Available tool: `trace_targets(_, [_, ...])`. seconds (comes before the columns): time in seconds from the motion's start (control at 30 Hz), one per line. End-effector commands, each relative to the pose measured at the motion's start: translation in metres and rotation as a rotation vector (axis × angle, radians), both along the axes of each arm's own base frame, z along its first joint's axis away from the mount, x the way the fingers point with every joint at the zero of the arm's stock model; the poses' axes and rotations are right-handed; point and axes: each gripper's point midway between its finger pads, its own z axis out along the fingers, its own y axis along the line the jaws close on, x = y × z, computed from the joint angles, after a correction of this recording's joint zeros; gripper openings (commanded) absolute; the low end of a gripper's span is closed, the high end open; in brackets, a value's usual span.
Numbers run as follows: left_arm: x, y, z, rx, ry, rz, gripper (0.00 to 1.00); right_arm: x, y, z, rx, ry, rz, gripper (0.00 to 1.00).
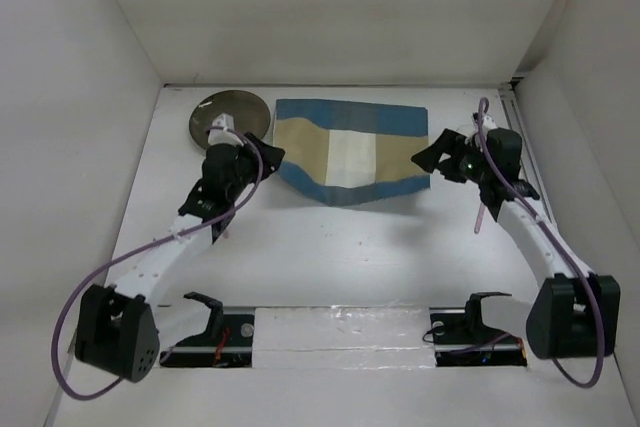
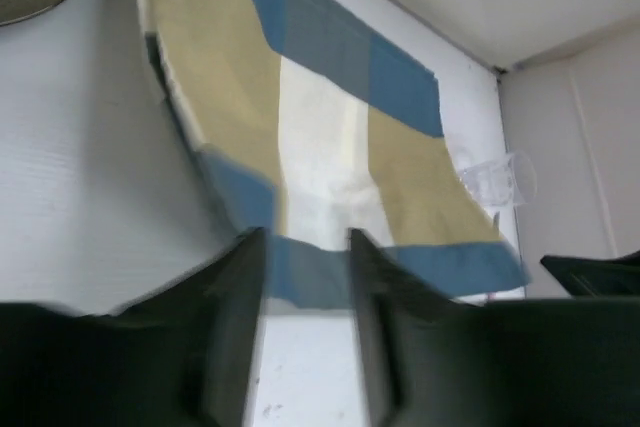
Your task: Set the dinner table for one person
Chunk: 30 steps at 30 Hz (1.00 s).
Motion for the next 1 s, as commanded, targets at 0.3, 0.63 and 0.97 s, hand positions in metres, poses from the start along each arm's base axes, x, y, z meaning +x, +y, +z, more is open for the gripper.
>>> trace_targets(0.3, [-0.028,0.010,0.095,-0.143,-0.286,0.005,1.00,0.039,0.022,0.067,-0.206,-0.086,-0.091,1.00])
trace_targets(0.63, [0.107,-0.049,-0.030,0.072,0.323,-0.046,1.00,0.079,0.037,-0.078,-0.410,0.364,-0.123,1.00])
trace_targets(0.97, [0.074,-0.031,-0.142,0.168,0.611,0.064,1.00,0.068,0.022,-0.151,-0.534,0.547,-0.089,0.97])
